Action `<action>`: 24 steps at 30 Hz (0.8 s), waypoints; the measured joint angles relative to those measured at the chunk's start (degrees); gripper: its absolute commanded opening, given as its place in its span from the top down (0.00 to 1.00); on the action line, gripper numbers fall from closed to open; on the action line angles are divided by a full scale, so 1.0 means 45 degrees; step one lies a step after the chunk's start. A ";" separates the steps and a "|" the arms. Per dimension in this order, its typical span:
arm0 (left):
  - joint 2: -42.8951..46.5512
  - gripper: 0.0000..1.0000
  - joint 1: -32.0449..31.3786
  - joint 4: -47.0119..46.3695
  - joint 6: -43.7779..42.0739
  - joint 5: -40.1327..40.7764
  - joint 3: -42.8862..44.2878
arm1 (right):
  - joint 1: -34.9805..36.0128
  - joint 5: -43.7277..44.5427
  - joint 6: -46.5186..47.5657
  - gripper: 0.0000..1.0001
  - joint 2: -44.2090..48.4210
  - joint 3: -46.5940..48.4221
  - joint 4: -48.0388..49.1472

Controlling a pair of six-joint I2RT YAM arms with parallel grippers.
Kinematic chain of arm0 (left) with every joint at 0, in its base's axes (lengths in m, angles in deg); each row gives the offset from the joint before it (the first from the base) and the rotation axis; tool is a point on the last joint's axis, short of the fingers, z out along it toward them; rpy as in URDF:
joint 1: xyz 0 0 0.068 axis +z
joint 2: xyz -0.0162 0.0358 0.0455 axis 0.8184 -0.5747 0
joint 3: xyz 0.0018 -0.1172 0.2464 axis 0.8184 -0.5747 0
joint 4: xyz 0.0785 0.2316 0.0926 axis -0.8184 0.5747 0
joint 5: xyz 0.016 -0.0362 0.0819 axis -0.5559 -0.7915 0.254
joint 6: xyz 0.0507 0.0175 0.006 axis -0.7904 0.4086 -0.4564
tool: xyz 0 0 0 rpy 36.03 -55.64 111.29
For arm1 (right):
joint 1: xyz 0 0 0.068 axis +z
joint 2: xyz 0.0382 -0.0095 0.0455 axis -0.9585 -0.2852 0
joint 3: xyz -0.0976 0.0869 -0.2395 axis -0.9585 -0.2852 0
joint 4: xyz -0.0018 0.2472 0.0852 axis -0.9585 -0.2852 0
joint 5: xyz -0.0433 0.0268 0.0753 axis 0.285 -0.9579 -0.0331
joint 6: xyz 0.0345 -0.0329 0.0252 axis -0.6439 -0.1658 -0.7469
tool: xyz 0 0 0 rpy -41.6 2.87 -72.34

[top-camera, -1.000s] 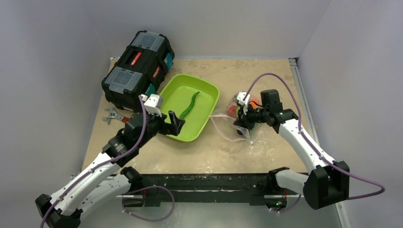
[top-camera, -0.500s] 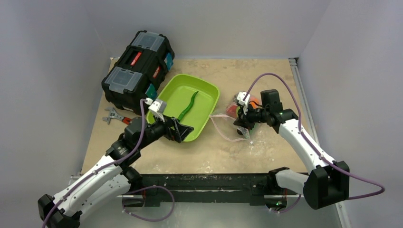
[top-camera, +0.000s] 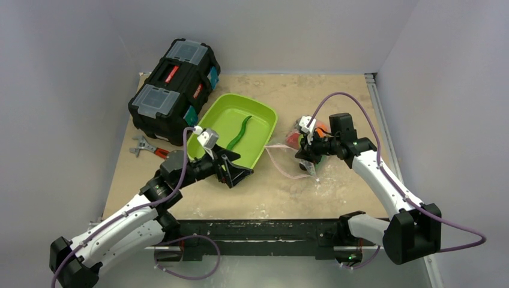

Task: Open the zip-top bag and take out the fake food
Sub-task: Pick up the fake fruit from the zipper food storage bag.

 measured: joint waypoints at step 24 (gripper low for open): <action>-0.1647 0.05 -0.2599 -0.1520 -0.1511 0.0500 -0.0078 | -0.0078 0.0000 0.0029 1.00 0.0000 0.0000 -0.0005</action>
